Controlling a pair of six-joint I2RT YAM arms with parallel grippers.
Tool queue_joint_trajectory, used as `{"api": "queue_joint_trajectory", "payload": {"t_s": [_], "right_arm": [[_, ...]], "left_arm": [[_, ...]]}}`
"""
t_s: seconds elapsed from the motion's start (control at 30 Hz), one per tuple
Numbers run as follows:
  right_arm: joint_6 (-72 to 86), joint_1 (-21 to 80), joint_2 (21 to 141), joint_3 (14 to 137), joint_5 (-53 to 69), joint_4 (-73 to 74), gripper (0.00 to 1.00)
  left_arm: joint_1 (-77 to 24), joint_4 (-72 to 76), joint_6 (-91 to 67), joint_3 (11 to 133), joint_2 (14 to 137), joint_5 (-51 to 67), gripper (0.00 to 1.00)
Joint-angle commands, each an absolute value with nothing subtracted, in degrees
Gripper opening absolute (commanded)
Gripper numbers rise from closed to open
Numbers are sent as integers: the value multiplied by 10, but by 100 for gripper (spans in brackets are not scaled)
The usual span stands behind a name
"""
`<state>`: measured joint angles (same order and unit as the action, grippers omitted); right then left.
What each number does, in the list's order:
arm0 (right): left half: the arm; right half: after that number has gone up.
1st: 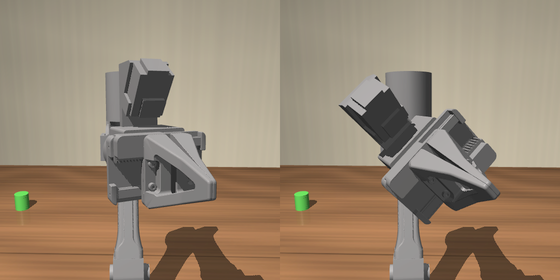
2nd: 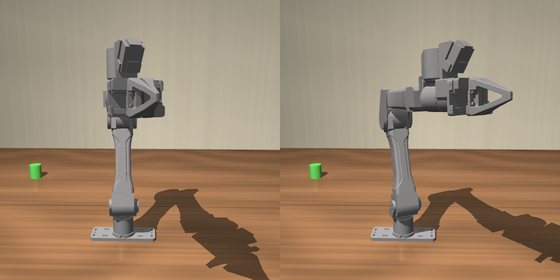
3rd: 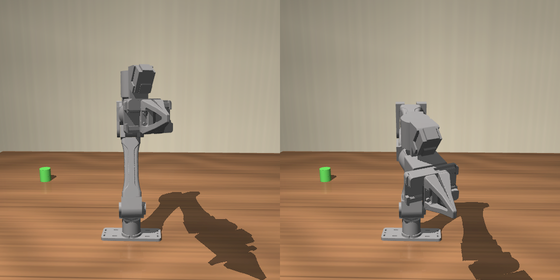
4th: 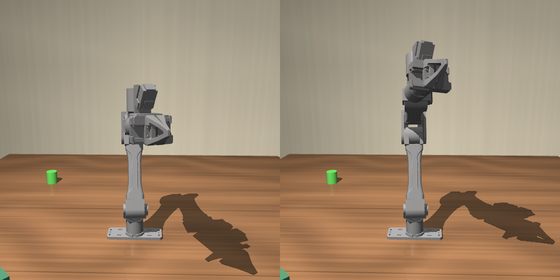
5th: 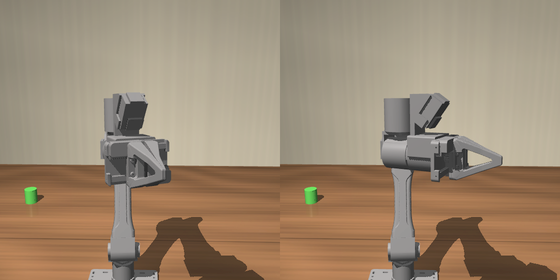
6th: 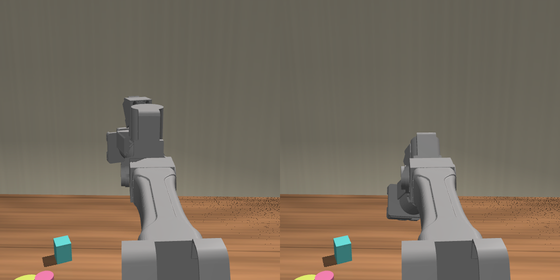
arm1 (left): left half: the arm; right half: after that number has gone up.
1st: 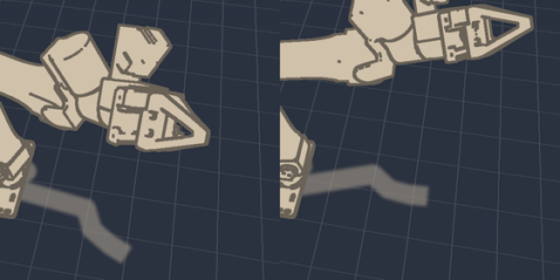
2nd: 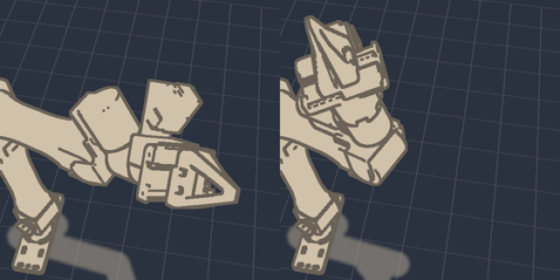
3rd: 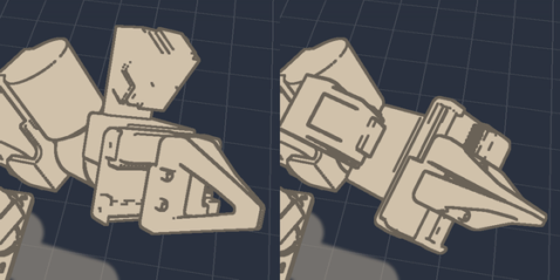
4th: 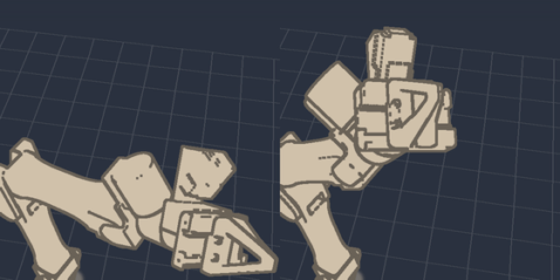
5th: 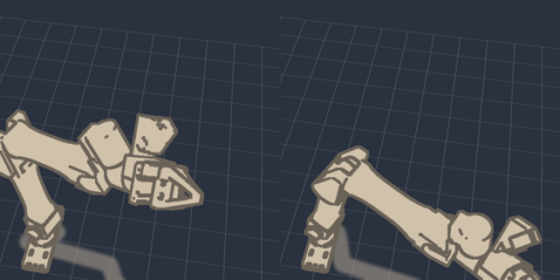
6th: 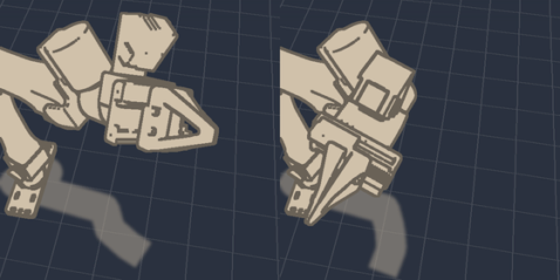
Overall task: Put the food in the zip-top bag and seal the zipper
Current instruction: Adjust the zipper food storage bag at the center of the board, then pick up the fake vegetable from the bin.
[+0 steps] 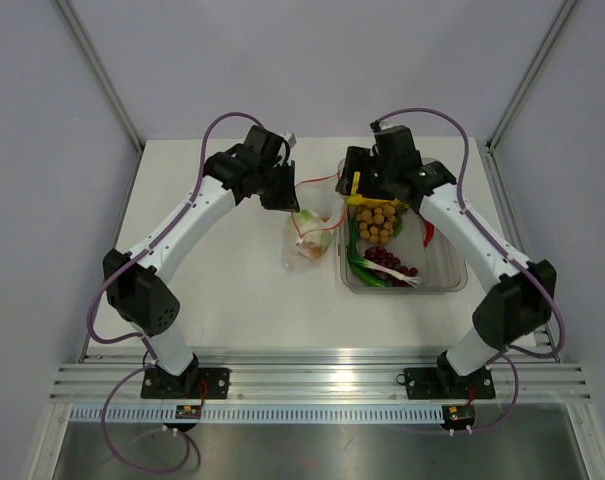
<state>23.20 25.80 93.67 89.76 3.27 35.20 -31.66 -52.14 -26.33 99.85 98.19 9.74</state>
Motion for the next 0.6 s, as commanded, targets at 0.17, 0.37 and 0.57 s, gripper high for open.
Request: {"api": "queue_joint_trajectory", "payload": {"t_s": [0.17,0.37,0.57], "right_arm": [[322,231,696,707,-79,439,77],[442,232,493,505,-76,418,76],[454,231,486,479,-103,432,75]], "left_arm": [[-328,-473,-319,998,949,123,0],[-332,-464,-316,992,949,128,0],[-337,-464,-316,992,952,127,0]]}}
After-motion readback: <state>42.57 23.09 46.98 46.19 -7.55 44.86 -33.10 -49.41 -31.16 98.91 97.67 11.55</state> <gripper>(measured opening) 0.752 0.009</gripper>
